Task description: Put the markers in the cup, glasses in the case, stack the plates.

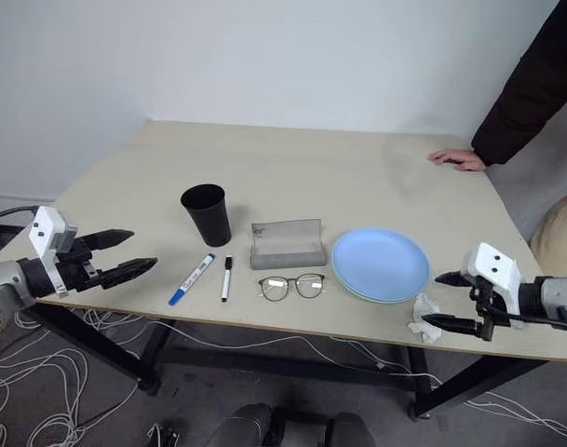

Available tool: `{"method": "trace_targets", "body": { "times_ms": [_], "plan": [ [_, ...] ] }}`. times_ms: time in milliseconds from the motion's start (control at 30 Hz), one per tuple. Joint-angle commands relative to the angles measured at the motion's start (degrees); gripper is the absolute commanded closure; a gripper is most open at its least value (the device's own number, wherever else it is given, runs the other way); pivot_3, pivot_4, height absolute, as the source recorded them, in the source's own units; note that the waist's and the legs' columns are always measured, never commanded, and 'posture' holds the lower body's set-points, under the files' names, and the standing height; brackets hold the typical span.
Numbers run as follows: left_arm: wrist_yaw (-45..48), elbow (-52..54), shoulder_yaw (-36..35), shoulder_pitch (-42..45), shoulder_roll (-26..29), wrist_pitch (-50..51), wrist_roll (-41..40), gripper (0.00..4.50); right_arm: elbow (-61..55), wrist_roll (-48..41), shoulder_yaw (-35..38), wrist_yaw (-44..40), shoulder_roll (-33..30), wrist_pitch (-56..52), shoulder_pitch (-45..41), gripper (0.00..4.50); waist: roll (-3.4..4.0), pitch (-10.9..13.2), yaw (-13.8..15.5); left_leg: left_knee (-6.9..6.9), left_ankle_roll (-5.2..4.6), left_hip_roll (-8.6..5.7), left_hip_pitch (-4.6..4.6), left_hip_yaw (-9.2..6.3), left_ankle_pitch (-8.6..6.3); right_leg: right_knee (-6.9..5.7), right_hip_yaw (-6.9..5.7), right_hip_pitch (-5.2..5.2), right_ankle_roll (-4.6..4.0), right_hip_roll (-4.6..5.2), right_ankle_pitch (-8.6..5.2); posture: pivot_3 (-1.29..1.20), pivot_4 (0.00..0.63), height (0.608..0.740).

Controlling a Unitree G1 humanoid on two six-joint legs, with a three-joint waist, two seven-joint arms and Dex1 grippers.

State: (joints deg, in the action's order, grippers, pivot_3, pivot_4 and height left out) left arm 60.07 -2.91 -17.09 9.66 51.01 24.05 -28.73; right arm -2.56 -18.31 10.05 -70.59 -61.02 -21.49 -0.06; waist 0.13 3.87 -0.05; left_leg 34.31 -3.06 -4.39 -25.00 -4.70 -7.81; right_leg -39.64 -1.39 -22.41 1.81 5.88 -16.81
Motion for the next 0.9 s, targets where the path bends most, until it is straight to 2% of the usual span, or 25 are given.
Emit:
{"method": "trace_targets", "body": {
  "times_ms": [33,500,900],
  "plan": [
    [0.4,0.3,-0.8,1.3,0.7,-0.9,0.3,0.00,-1.6,0.5,0.0,1.7,0.7,0.0,0.5,0.03,0.00,0.0,0.0,0.00,0.00,0.00,0.00,0.00,0.00,0.00,0.00,0.00,0.00,0.00,0.00,0.00,0.000,0.701],
    [0.3,0.8,-1.3,0.8,0.9,-0.6,0.5,0.00,3.6,5.8,-5.7,5.4,3.8,4.4,-0.4,0.03,-0.01,0.0,0.0,0.00,0.00,-0.01,-0.03,0.00,0.00,0.01,-0.03,-0.02,0.00,0.00,0.00,0.00,0.000,0.701],
    [-0.3,1.7,-1.7,0.0,0.6,-0.5,0.5,0.00,9.6,7.7,-7.3,5.6,4.9,6.9,-3.4,0.03,-0.01,0.0,0.0,0.00,0.00,0.00,-0.02,0.00,0.00,0.01,-0.05,-0.02,0.01,-0.01,0.01,0.00,0.000,0.701]
  ]
}}
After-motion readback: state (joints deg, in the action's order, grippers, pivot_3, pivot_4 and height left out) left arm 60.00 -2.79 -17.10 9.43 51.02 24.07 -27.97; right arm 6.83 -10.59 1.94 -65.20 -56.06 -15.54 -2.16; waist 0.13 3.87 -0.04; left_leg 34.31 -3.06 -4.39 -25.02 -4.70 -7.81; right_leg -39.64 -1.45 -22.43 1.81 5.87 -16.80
